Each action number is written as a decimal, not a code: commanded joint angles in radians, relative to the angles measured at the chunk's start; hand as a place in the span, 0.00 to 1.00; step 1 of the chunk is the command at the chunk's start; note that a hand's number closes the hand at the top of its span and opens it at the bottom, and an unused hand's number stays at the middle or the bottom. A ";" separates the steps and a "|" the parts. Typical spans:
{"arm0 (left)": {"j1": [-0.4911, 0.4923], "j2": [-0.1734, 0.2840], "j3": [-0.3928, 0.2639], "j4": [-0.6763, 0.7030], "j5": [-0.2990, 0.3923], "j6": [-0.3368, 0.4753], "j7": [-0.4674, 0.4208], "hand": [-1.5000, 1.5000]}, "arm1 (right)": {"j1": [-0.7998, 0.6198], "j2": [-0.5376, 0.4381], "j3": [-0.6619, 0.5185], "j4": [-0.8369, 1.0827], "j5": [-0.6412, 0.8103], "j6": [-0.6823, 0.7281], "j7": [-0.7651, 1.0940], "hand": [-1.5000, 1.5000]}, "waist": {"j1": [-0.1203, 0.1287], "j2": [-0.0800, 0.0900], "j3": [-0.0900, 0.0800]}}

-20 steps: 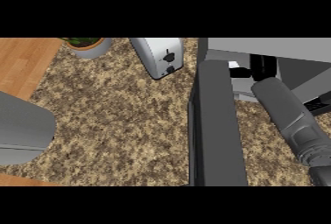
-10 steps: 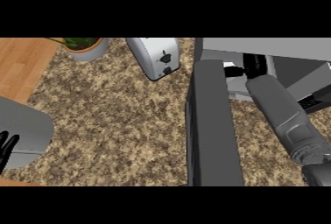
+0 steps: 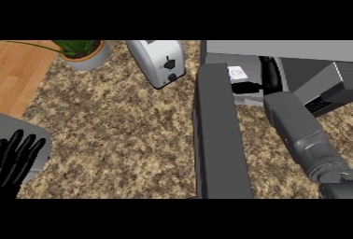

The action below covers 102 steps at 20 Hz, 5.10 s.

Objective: Pick up the milk, place it into the microwave and close the microwave

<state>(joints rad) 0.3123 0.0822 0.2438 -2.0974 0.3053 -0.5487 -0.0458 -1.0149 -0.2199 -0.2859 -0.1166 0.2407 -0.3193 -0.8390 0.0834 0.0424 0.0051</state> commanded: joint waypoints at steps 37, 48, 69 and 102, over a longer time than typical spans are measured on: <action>-0.438 -0.082 -0.671 0.508 -0.438 0.338 -0.017 1.00 | 0.888 -0.023 0.063 -0.639 -0.182 0.609 -0.139 0.00 | -0.128 -0.047 -0.008; -0.657 -0.082 -0.923 1.006 -0.405 0.707 -0.240 1.00 | 1.057 -0.103 0.122 -0.988 -0.261 0.725 -0.070 0.00 | -0.140 -0.040 -0.008; -0.923 -0.082 -1.145 1.190 0.142 1.025 -0.436 1.00 | 1.112 -0.184 0.211 -1.435 -0.527 0.846 0.213 0.00 | -0.274 -0.012 -0.014; -1.185 -0.082 -1.024 1.277 0.579 1.381 -0.498 0.00 | 0.851 -0.458 0.027 -1.561 -0.370 0.709 0.292 1.00 | -0.355 0.045 -0.010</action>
<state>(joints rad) -0.8087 -0.0007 -0.8484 -0.8738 0.8434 0.8019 -0.5337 -0.1421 -0.6705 -0.2575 -1.6887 -0.1482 0.4033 -0.5499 -0.2781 0.0764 -0.0052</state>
